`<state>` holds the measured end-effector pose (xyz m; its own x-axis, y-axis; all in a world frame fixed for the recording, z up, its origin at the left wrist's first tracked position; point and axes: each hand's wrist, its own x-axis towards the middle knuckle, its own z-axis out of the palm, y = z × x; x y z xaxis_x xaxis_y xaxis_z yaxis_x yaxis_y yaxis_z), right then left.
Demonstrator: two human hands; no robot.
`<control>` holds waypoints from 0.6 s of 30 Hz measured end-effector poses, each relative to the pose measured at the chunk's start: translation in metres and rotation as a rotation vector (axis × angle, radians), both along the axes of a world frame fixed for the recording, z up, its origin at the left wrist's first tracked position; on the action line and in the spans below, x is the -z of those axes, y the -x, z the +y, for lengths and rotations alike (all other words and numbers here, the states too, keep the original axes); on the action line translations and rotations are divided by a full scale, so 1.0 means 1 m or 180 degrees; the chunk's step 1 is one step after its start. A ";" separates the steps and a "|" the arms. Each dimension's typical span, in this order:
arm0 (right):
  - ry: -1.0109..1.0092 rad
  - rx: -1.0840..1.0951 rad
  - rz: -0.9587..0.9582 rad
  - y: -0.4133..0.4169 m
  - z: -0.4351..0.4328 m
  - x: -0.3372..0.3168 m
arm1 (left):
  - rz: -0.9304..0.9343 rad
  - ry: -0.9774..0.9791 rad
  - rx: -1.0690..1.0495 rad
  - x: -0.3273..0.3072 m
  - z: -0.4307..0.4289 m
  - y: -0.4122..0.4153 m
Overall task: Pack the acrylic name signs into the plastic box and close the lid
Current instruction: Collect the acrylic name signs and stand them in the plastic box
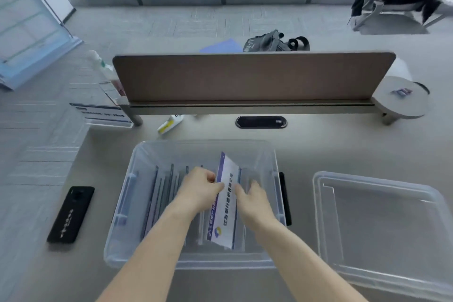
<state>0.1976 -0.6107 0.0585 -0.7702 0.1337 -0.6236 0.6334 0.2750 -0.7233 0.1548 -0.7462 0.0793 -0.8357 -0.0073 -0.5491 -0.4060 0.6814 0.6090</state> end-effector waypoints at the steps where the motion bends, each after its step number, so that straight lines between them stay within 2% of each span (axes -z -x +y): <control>1: -0.0055 0.0089 -0.0200 0.004 -0.001 0.014 | -0.0010 0.0073 -0.0084 0.011 0.003 -0.001; 5: 0.0047 0.0210 -0.0719 0.017 -0.006 0.061 | 0.0116 0.0360 -0.0085 0.053 0.014 -0.006; 13: -0.0175 -0.0117 -0.0964 0.034 -0.021 0.118 | 0.0333 0.0784 0.0227 0.096 0.021 -0.017; 18: 0.0276 0.0076 -0.1124 0.037 -0.034 0.132 | 0.0342 0.1001 0.0410 0.094 0.018 -0.013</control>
